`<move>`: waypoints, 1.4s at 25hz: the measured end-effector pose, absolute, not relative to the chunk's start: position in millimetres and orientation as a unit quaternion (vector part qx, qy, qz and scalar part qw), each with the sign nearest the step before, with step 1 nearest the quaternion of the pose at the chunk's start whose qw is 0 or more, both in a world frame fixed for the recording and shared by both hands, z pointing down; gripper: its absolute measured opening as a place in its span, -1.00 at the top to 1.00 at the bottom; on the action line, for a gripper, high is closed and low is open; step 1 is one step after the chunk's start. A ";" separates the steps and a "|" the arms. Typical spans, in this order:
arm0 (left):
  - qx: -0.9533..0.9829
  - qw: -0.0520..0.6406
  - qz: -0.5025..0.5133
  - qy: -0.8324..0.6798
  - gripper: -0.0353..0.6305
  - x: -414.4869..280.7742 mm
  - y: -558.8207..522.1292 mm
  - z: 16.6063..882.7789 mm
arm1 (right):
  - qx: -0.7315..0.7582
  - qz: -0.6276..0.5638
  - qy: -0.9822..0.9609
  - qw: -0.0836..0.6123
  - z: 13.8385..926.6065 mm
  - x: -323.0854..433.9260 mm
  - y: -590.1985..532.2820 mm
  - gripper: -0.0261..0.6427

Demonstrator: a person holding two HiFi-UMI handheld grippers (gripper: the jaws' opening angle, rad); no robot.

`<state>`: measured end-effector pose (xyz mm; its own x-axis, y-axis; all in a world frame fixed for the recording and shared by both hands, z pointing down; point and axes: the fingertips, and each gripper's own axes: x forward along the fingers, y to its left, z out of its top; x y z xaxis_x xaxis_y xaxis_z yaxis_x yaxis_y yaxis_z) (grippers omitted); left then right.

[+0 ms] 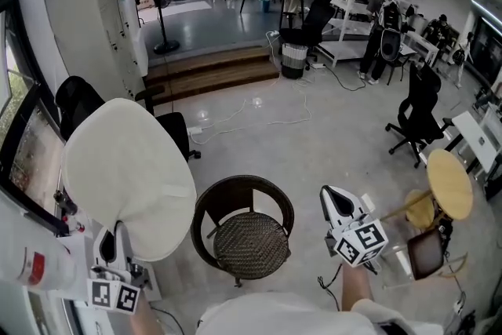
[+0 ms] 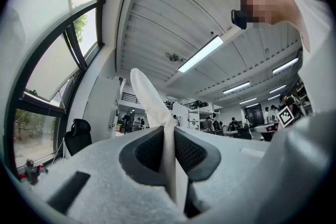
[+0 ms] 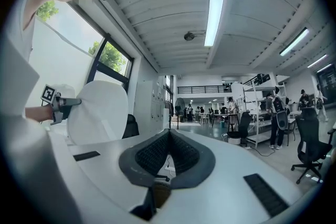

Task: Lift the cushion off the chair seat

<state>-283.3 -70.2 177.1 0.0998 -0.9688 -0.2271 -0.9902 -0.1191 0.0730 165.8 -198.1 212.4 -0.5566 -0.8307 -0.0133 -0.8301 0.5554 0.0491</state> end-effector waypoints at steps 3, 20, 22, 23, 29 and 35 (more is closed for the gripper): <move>-0.731 0.044 0.111 0.671 0.77 -291.5 -58.2 185.4 | 0.477 -0.020 -0.879 0.011 216.1 167.7 -195.8 0.92; -0.716 0.024 0.111 0.688 0.77 -303.2 -23.9 204.3 | 0.484 -0.010 -0.875 0.018 219.3 167.2 -177.7 0.92; -0.718 0.022 0.114 0.686 0.77 -303.4 -23.6 204.7 | 0.482 -0.008 -0.876 0.019 221.6 164.3 -175.2 0.92; -0.719 0.021 0.116 0.685 0.76 -303.6 -24.3 204.5 | 0.482 -0.006 -0.876 0.018 222.7 162.9 -174.4 0.92; -0.728 0.019 0.124 0.674 0.77 -298.2 -29.2 199.2 | 0.471 0.001 -0.882 0.024 225.2 150.7 -165.8 0.92; -0.738 0.016 0.130 0.662 0.76 -292.1 -27.2 196.0 | 0.462 0.005 -0.887 0.026 225.5 141.3 -153.7 0.92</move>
